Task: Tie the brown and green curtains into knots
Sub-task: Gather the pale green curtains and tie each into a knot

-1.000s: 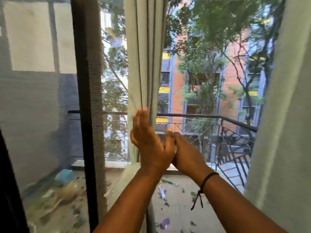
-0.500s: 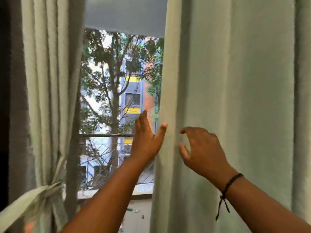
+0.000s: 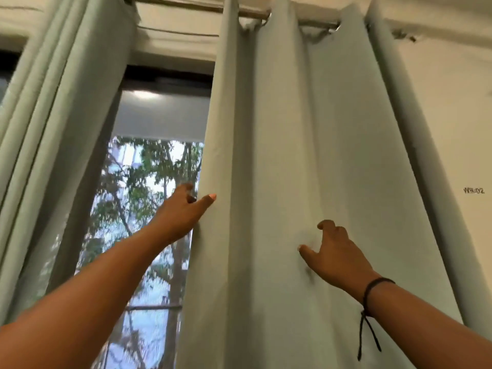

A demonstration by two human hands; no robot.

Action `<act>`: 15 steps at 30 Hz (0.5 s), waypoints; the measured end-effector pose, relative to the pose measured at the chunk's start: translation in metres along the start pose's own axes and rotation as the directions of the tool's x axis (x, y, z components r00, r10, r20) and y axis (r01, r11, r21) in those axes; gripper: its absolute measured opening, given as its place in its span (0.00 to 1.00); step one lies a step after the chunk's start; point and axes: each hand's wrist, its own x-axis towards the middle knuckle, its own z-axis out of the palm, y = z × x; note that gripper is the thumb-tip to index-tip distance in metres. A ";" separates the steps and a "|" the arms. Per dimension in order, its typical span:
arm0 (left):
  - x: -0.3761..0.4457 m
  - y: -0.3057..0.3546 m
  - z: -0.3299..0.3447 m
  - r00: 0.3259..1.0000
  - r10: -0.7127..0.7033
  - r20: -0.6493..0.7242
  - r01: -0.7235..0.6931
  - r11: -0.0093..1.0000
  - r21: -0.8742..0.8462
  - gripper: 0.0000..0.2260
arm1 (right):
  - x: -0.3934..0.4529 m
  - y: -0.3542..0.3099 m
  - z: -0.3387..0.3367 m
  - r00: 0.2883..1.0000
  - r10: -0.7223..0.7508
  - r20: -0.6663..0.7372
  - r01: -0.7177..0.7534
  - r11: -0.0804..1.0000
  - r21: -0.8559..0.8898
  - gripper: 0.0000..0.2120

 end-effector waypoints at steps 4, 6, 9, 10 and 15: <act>0.040 0.019 0.001 0.997 0.054 -0.049 -0.051 0.997 0.058 0.30 | 0.048 -0.010 -0.013 1.000 0.019 -0.022 -0.019 1.000 0.000 0.39; 0.057 0.026 0.005 0.993 0.083 -0.080 -0.075 0.993 0.093 0.28 | 0.072 -0.014 -0.018 0.999 0.032 -0.040 -0.032 0.999 -0.003 0.40; 0.079 0.036 0.013 0.992 0.092 -0.088 -0.079 0.987 0.140 0.27 | 0.103 -0.018 -0.027 0.996 0.052 -0.071 -0.051 0.999 0.018 0.43; 0.084 0.039 0.016 0.991 0.093 -0.093 -0.078 0.985 0.154 0.26 | 0.112 -0.019 -0.029 0.995 0.055 -0.081 -0.052 0.998 0.039 0.43; 0.096 0.053 0.037 0.972 0.162 -0.169 -0.105 0.947 0.305 0.19 | 0.149 -0.030 -0.035 0.989 0.008 -0.147 0.008 0.994 0.112 0.39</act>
